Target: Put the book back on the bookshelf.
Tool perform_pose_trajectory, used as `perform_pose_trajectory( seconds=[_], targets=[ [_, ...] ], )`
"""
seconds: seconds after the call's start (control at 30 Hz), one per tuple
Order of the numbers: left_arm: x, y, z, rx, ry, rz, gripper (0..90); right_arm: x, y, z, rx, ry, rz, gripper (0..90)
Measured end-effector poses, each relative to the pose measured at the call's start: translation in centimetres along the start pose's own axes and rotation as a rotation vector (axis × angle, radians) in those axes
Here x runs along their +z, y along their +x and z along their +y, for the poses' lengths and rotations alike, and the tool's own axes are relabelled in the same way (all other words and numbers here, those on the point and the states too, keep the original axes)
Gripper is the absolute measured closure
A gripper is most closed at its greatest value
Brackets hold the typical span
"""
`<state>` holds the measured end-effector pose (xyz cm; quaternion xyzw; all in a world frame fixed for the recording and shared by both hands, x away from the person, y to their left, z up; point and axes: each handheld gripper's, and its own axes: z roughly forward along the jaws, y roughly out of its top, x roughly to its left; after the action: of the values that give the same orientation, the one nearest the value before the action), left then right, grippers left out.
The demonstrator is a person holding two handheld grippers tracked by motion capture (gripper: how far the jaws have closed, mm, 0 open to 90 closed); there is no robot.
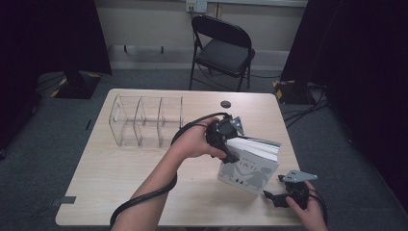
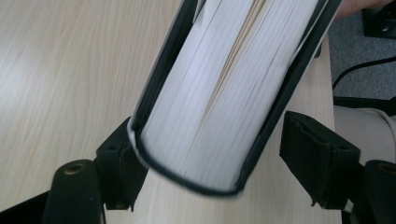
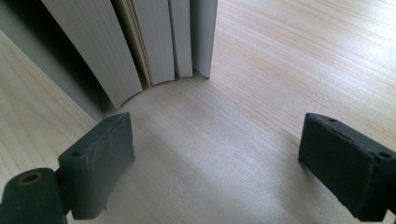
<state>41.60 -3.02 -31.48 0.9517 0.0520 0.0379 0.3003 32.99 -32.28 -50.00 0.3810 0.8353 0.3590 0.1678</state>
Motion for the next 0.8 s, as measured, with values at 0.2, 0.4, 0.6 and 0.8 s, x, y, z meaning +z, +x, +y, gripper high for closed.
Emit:
perform_pose_trajectory(
  seconds=[0.2,0.4,0.6,0.8],
  targets=[
    [0.3,0.0,0.6,0.028,0.014,0.014,29.0,0.0,0.0,0.0,0.001,0.000,0.000,9.6],
    [0.7,-0.3,1.2,0.084,0.053,0.014,29.4,0.0,0.0,0.0,0.001,0.001,0.000,9.6],
    [0.1,-1.0,1.1,0.058,0.046,-0.037,42.1,0.0,0.0,0.0,0.004,0.003,-0.001,9.6],
    [-0.2,-1.9,1.0,-0.015,0.042,-0.048,52.2,0.0,0.0,0.0,0.000,-0.001,0.000,9.6]
  ],
)
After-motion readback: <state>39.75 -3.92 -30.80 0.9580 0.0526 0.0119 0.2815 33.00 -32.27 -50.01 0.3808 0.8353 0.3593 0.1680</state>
